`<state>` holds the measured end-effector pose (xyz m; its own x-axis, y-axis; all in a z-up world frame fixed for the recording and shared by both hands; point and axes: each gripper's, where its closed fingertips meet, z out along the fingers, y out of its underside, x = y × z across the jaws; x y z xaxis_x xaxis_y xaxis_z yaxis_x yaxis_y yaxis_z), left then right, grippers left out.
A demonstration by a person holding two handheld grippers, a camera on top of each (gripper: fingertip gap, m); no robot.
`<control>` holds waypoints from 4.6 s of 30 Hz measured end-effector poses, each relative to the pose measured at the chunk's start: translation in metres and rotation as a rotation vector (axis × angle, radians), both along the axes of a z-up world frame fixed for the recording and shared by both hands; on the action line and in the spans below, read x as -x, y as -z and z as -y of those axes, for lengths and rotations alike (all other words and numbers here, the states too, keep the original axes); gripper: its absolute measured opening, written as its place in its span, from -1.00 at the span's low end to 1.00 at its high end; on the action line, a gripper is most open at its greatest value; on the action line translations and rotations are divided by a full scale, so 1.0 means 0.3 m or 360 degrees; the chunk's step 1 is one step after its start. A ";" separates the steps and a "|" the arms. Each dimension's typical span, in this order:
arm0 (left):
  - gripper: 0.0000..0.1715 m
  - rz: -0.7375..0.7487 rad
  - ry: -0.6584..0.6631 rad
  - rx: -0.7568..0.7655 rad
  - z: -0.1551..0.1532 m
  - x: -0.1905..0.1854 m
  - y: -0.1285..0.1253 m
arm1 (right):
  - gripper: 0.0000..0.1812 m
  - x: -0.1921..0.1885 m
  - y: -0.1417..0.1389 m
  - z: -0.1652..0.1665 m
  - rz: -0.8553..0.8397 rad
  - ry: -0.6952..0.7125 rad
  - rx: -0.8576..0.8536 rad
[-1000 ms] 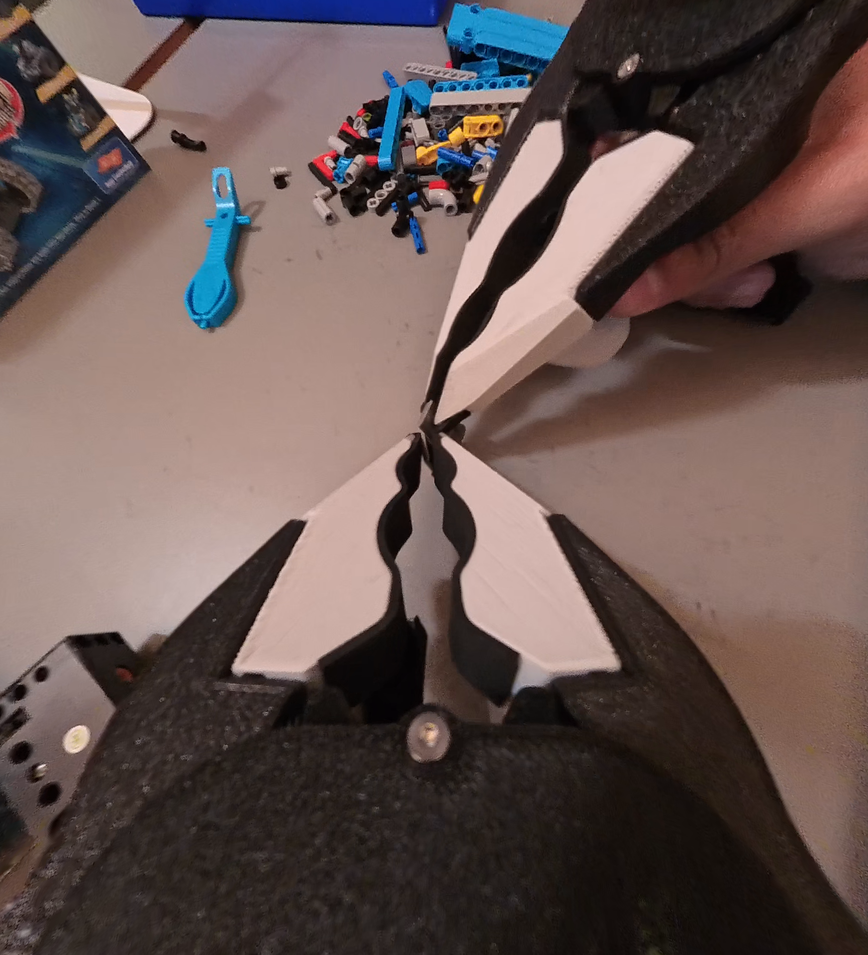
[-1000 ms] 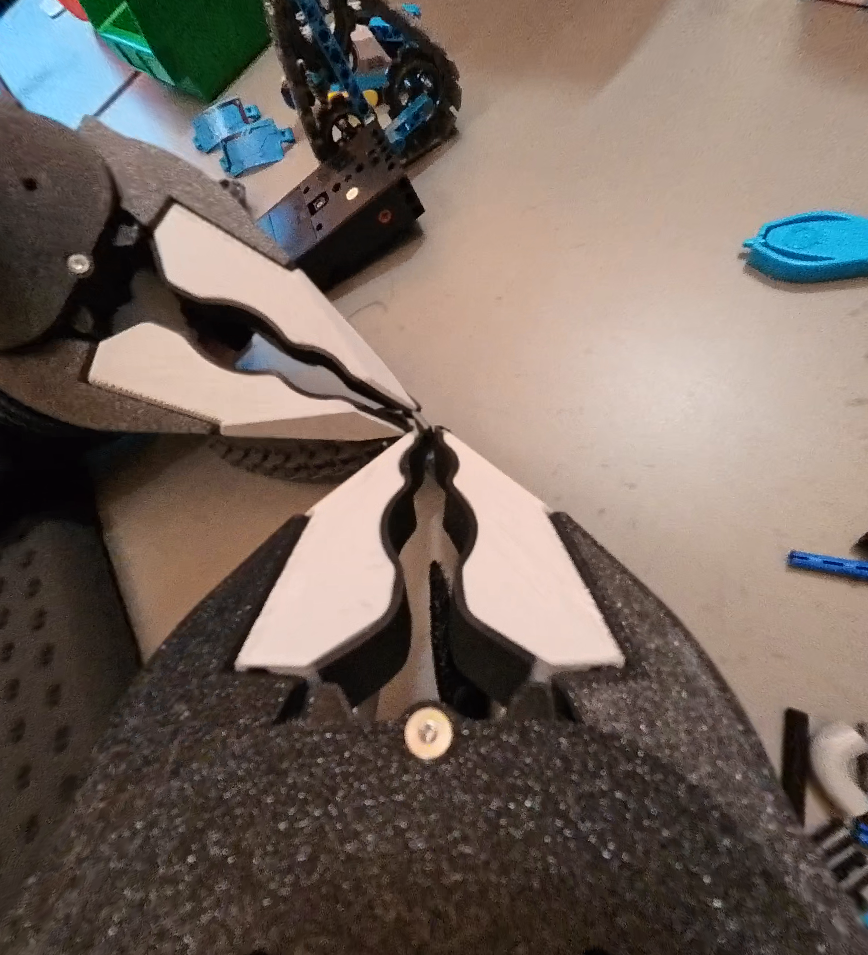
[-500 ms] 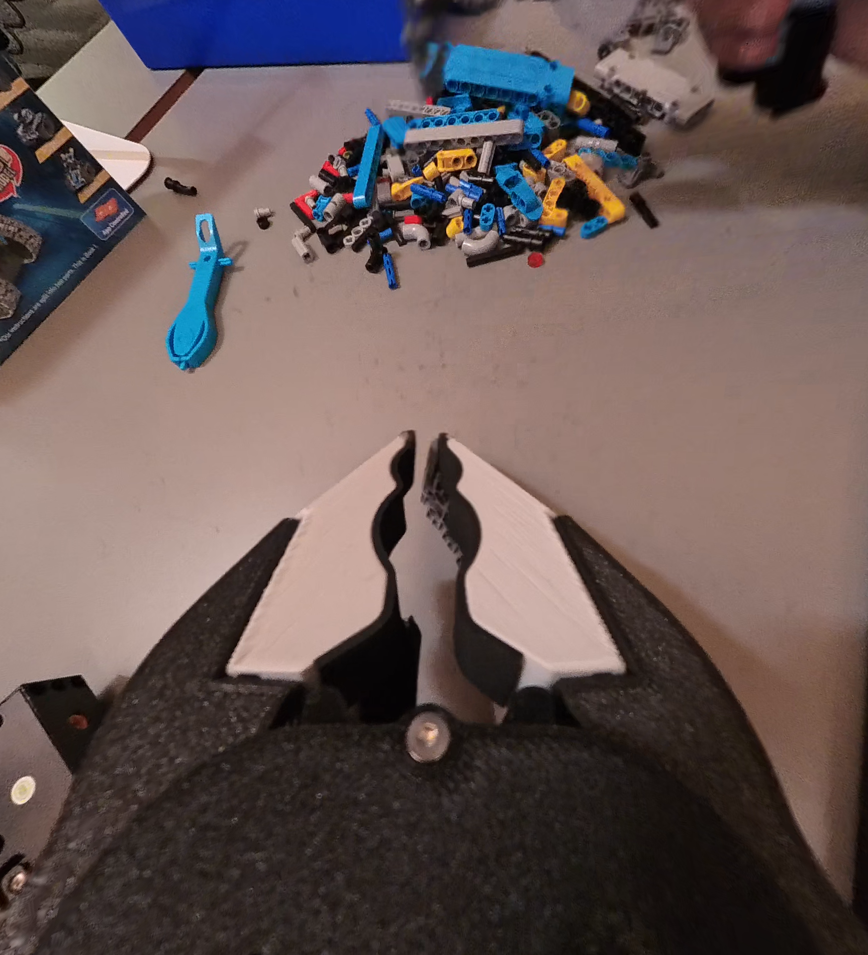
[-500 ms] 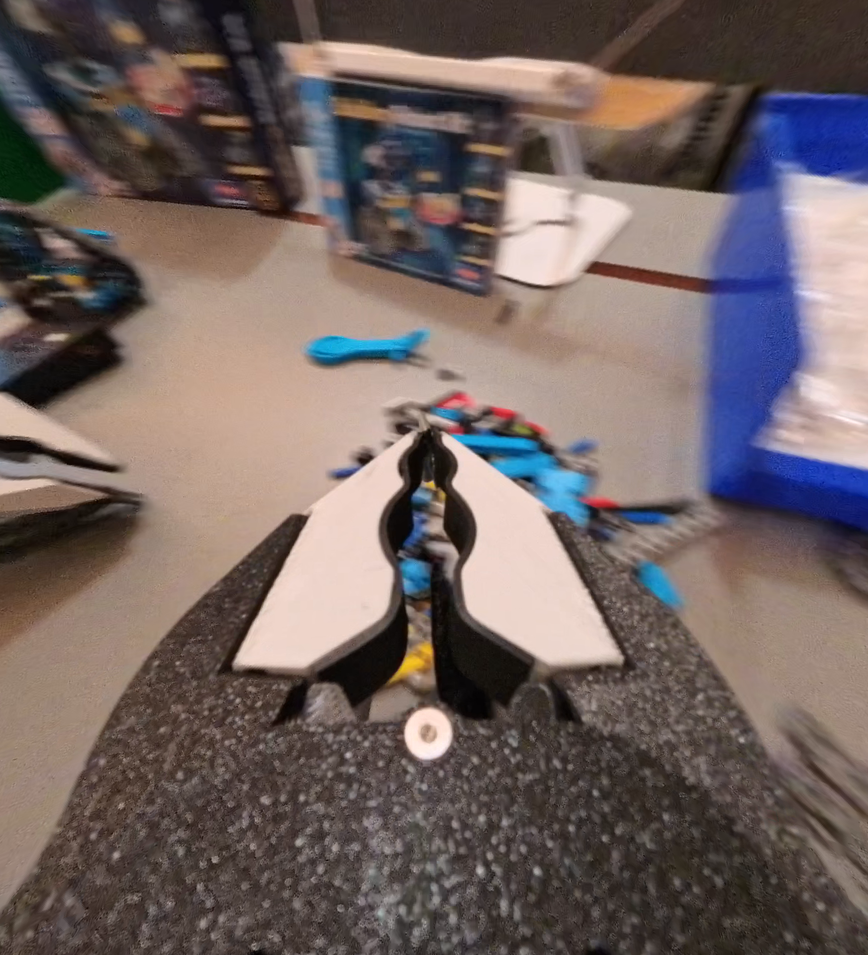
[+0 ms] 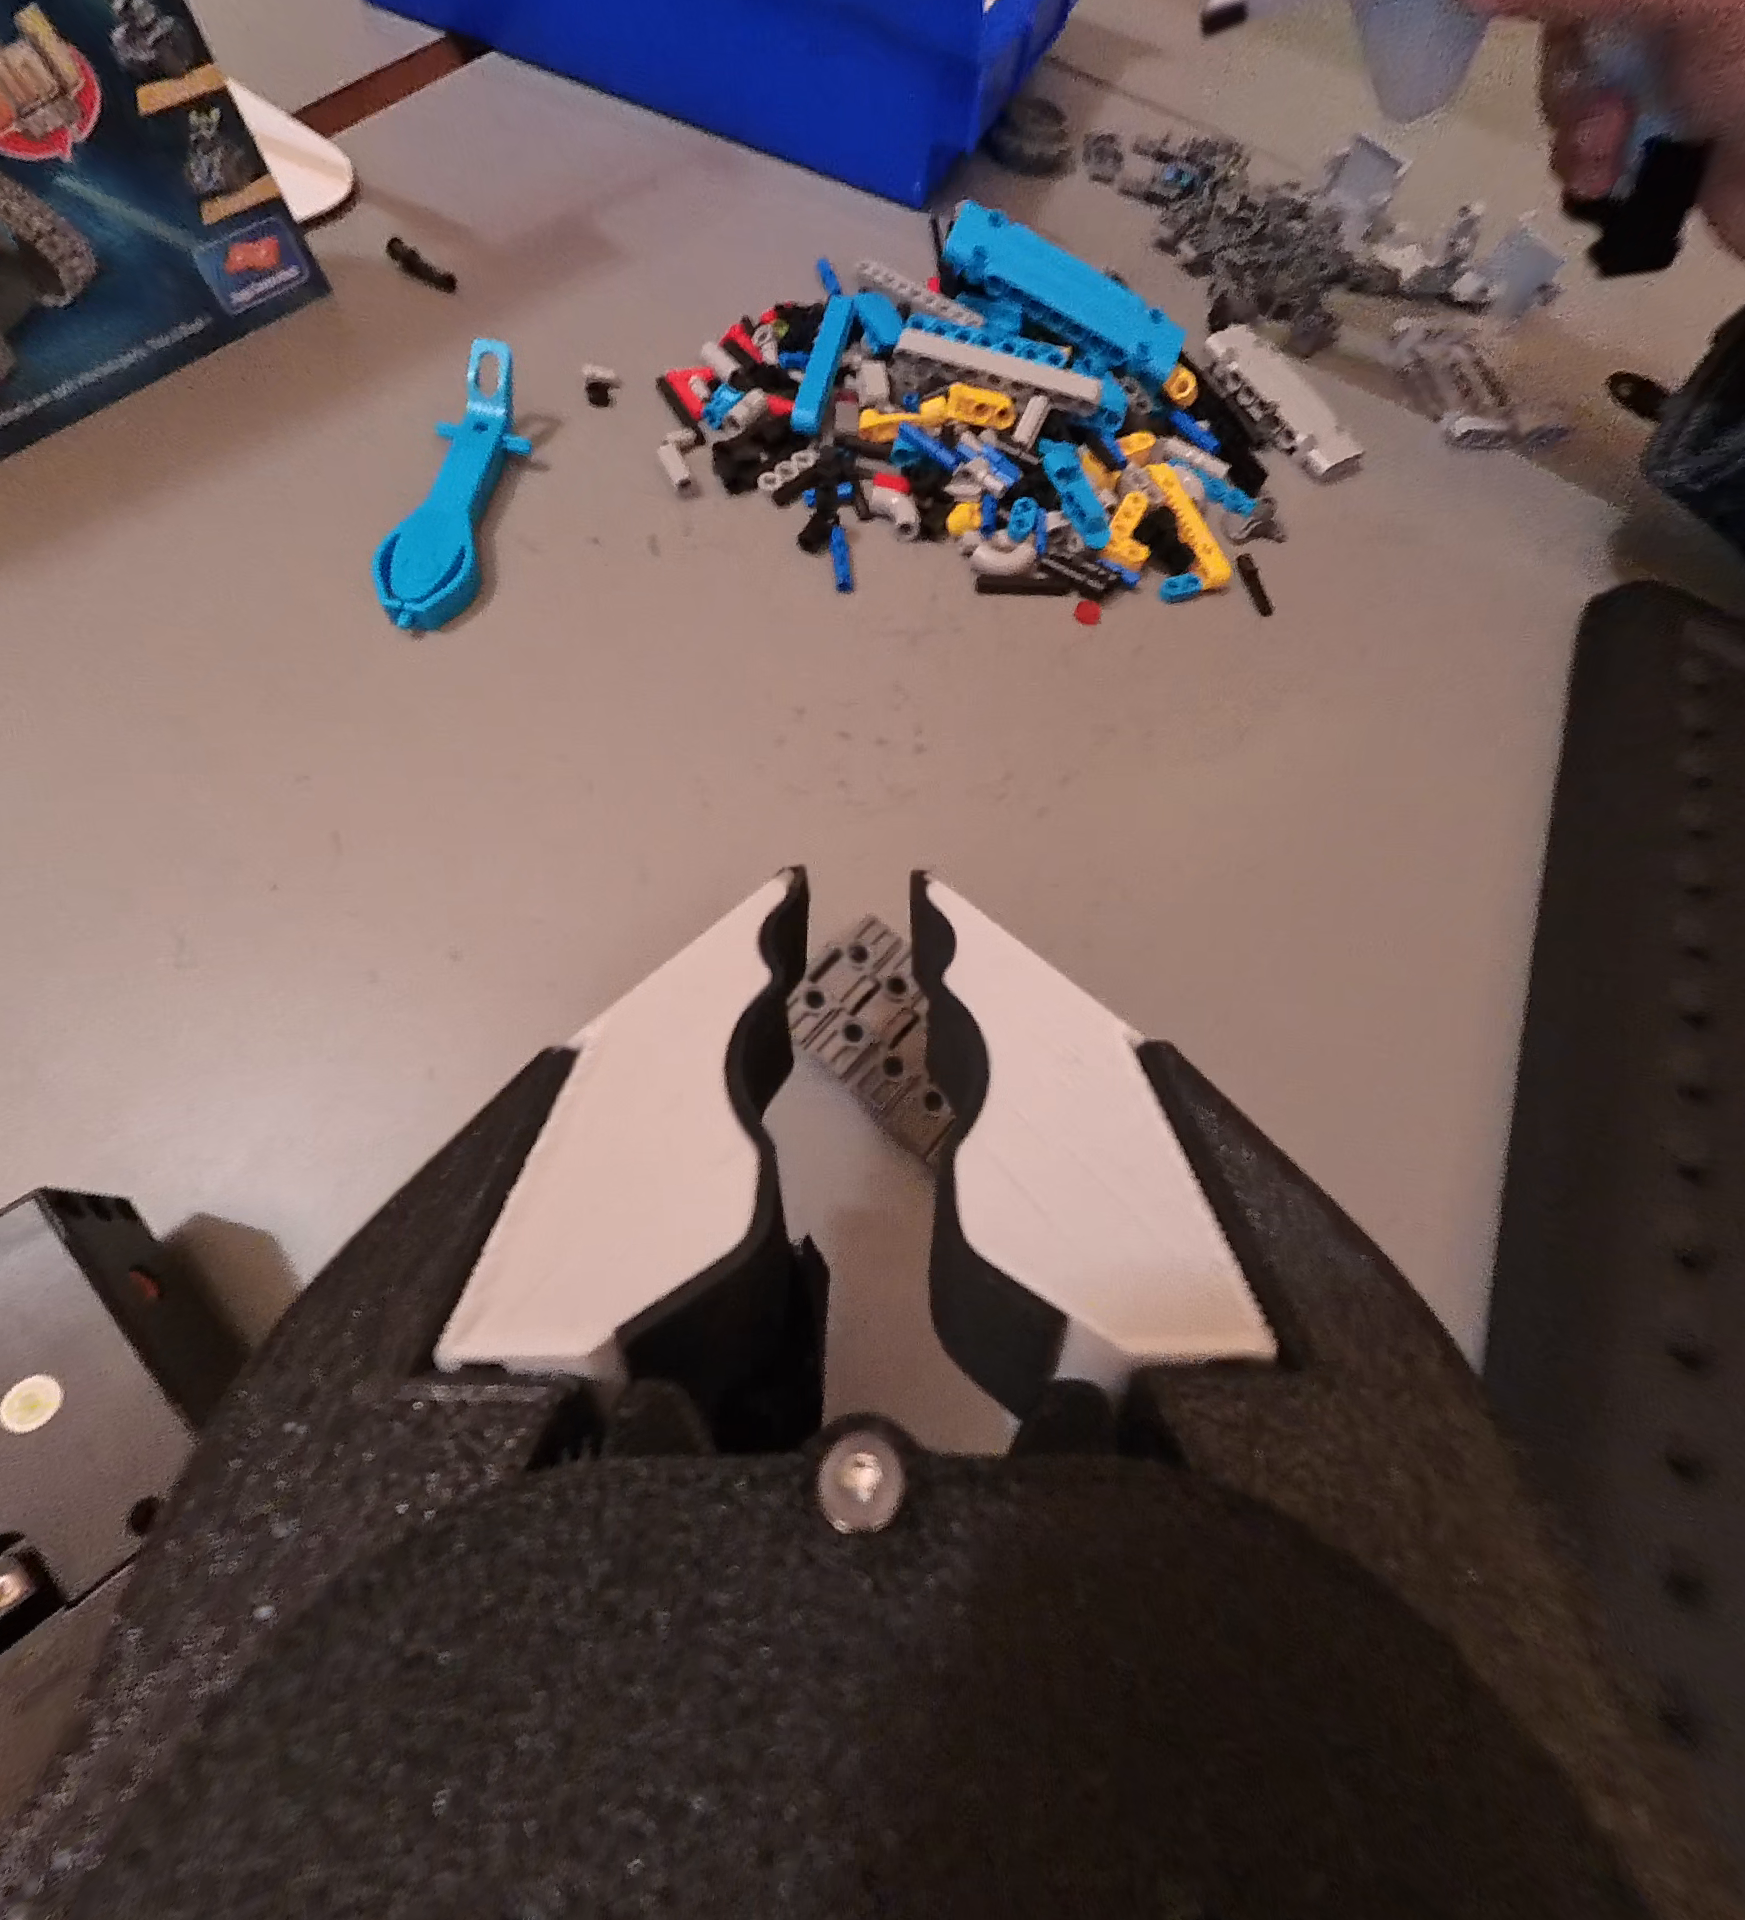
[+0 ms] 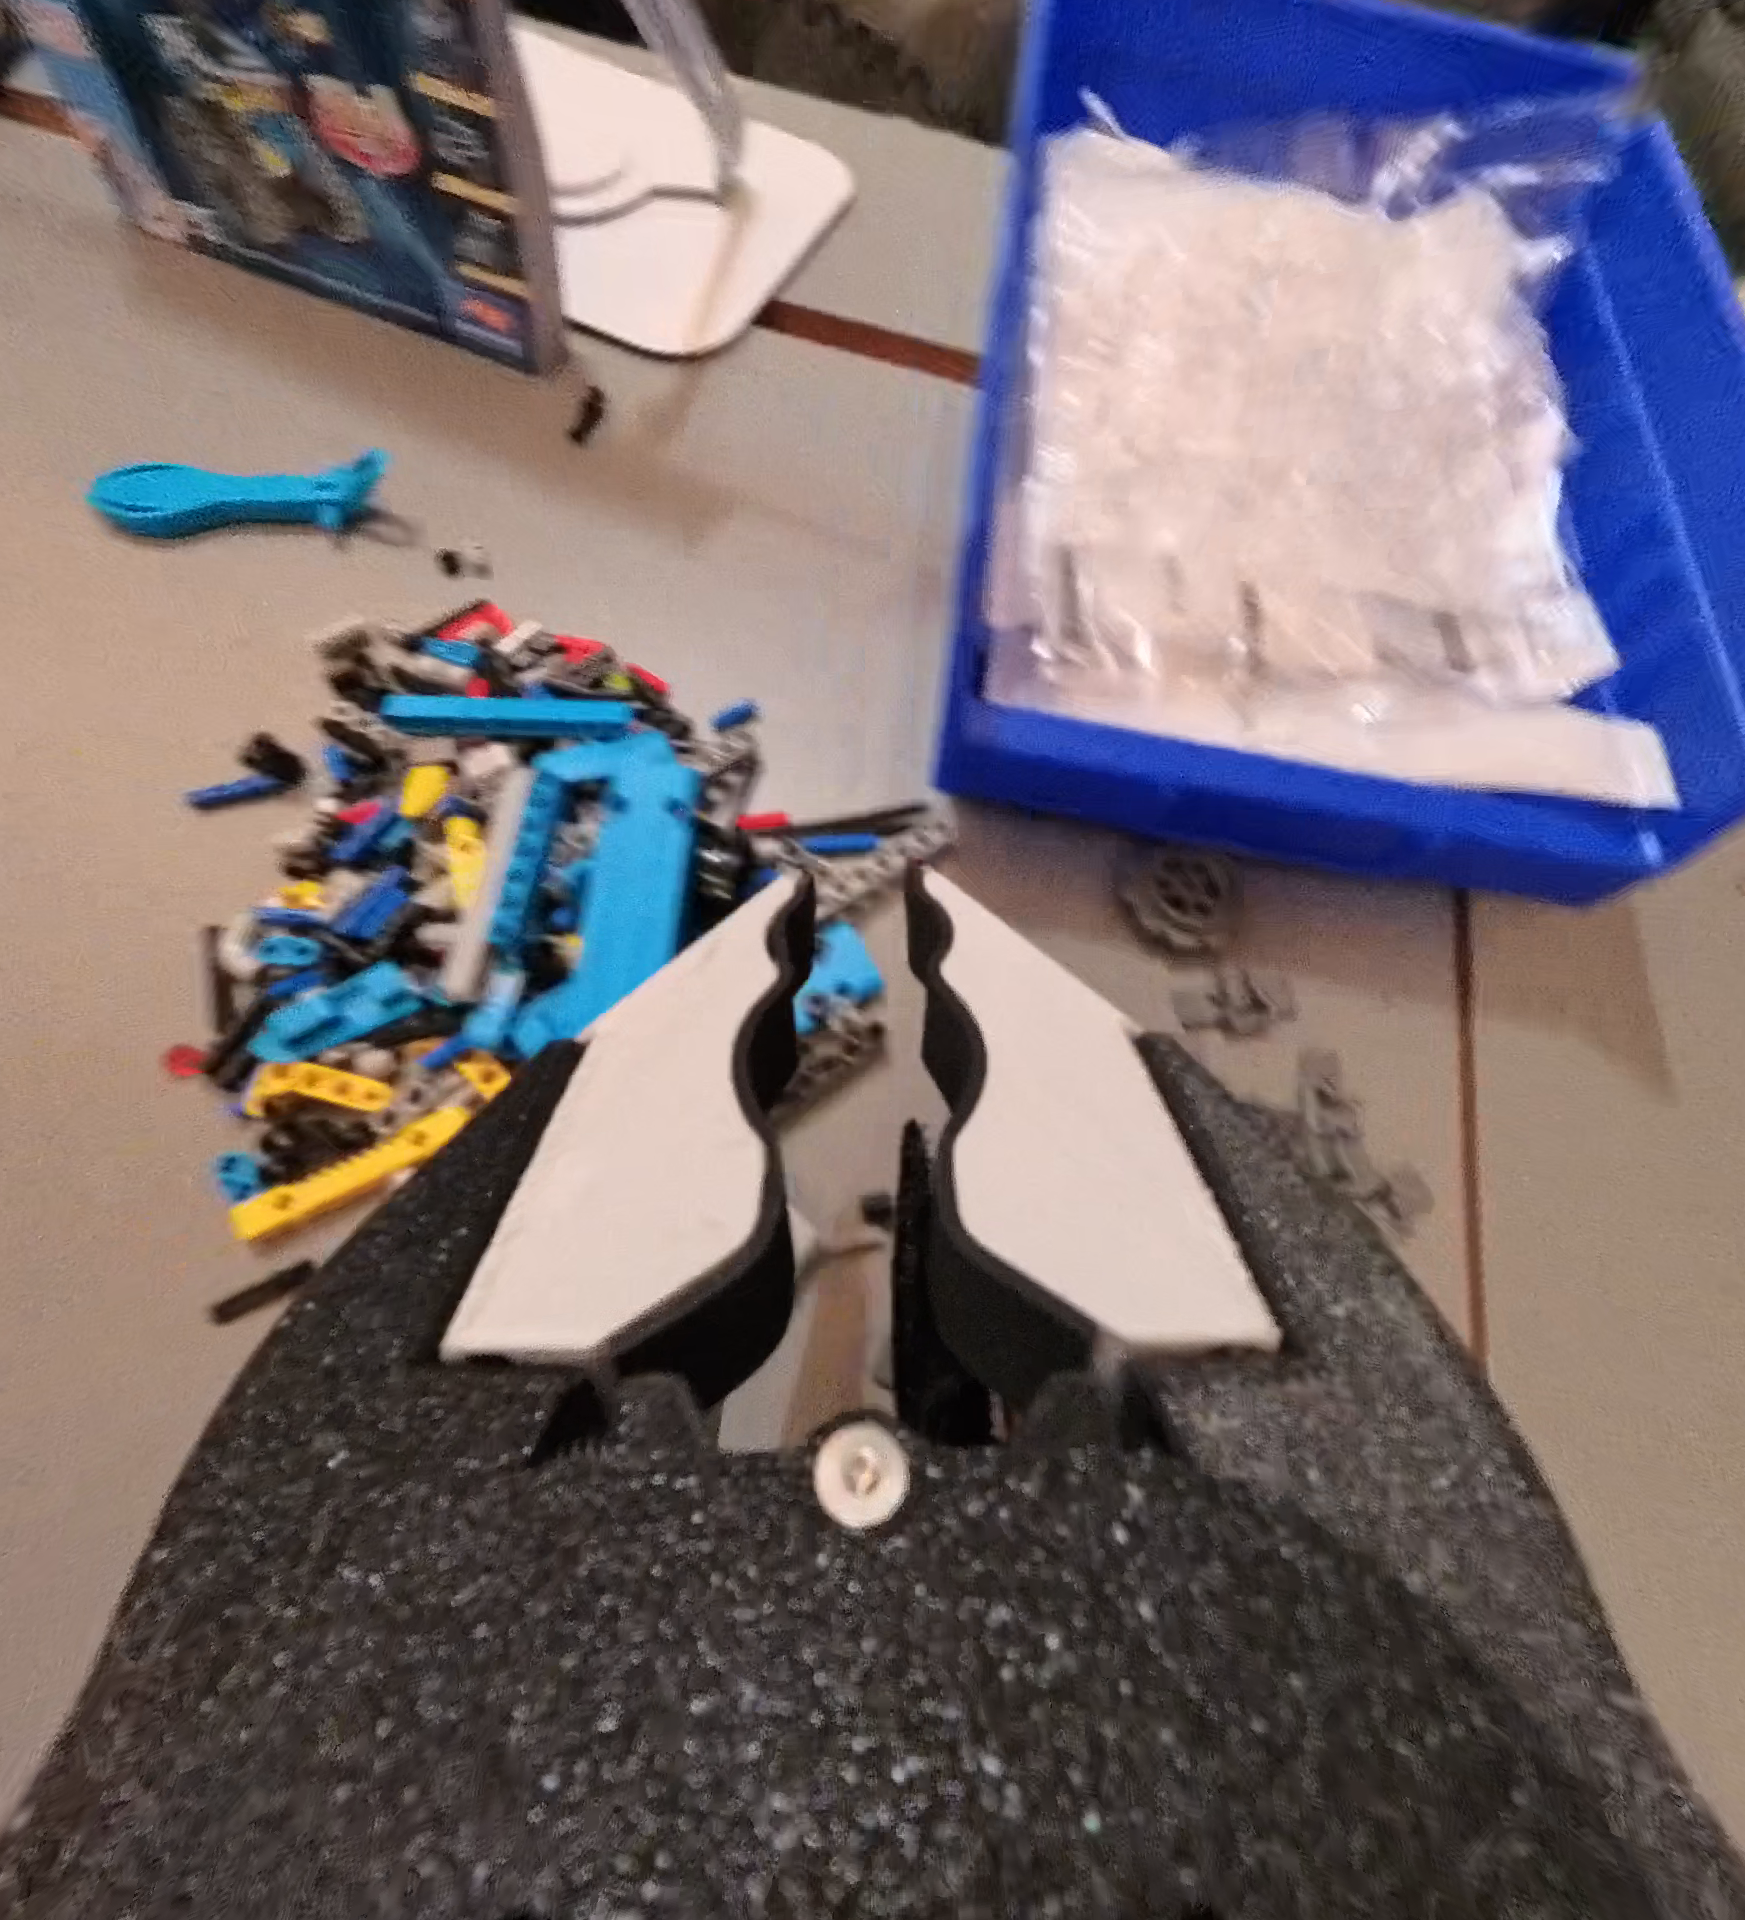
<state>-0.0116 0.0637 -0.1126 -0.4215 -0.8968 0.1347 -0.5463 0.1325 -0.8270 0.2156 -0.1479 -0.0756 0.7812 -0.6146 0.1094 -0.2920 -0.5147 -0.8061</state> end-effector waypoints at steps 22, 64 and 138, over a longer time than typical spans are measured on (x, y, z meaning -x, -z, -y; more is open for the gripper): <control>-0.84 -0.0355 0.0078 -0.0053 -0.027 0.076 0.142 | -0.74 0.776 0.274 -0.686 -0.0597 -0.1547 0.0047; -0.98 -0.0164 0.0462 0.0192 0.097 0.097 0.064 | -0.93 0.831 0.225 -0.619 -0.0042 -0.1711 0.0109; -0.99 0.0077 0.0677 -0.0092 0.187 0.144 0.064 | -0.87 0.882 0.152 -0.520 0.0439 -0.1634 -0.0038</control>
